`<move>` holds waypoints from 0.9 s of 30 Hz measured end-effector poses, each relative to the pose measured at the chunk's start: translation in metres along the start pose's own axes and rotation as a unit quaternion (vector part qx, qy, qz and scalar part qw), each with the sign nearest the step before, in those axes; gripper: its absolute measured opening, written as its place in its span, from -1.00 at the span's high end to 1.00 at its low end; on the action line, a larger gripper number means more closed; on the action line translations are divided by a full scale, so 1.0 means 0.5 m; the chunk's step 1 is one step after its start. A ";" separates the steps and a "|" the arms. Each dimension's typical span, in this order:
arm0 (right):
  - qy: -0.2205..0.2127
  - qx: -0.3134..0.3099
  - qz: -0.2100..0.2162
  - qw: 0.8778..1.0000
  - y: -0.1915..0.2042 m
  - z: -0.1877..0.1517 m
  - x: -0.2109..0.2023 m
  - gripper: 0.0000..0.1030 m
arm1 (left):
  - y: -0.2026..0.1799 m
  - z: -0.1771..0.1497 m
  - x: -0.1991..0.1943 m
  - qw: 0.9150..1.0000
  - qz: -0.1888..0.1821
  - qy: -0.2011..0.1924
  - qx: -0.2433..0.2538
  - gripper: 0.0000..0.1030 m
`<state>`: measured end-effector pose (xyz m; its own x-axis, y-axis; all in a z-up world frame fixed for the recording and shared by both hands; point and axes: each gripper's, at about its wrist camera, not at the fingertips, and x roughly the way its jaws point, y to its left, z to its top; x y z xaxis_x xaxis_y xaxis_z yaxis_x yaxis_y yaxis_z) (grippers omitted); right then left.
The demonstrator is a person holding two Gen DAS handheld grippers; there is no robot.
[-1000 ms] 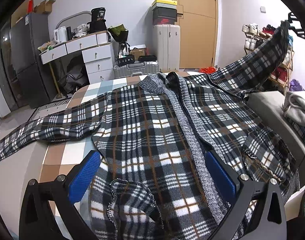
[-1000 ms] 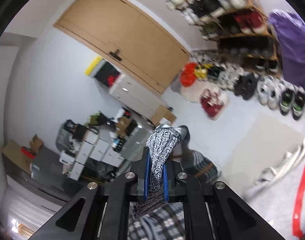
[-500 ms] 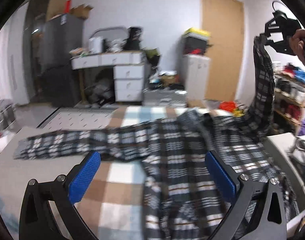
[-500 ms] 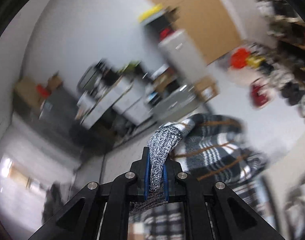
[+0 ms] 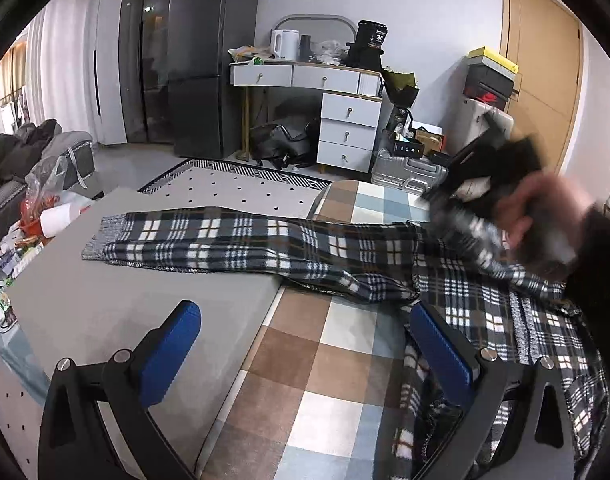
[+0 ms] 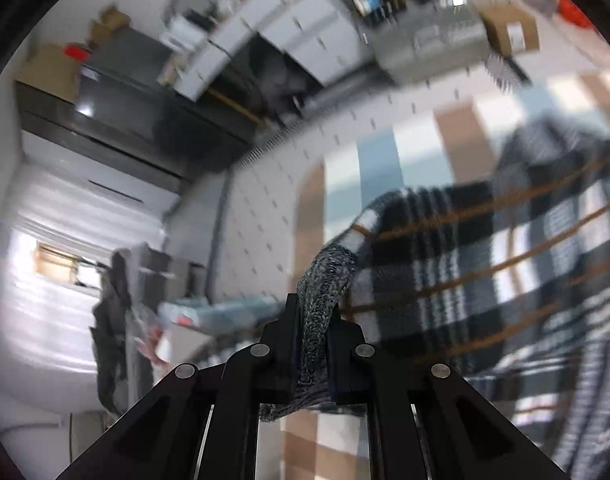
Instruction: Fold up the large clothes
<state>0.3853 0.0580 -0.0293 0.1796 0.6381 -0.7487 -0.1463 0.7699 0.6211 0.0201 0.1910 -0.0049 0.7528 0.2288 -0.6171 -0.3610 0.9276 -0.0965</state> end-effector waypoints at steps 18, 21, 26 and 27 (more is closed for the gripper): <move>-0.044 -0.067 0.127 0.989 -0.119 -0.117 -0.215 -0.78 | 0.006 0.000 0.025 1.000 -0.001 0.012 0.011 -0.98; -0.091 -0.048 0.131 0.986 -0.176 -0.203 -0.314 -0.96 | 0.001 -0.003 0.030 1.000 0.004 0.012 0.011 -0.98; -0.195 -0.079 0.126 0.969 -0.231 -0.386 -0.438 -1.00 | -0.006 -0.014 0.036 1.000 -0.005 0.018 0.013 -0.98; -0.207 -0.095 0.121 0.966 -0.237 -0.426 -0.452 -1.00 | -0.007 -0.017 0.035 1.000 -0.015 0.017 0.014 -0.98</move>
<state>0.1550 -0.1772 0.0169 0.4858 0.7744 -0.4054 -0.4015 0.6097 0.6834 0.0298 0.1891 -0.0221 0.7439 0.1912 -0.6404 -0.3226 0.9419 -0.0936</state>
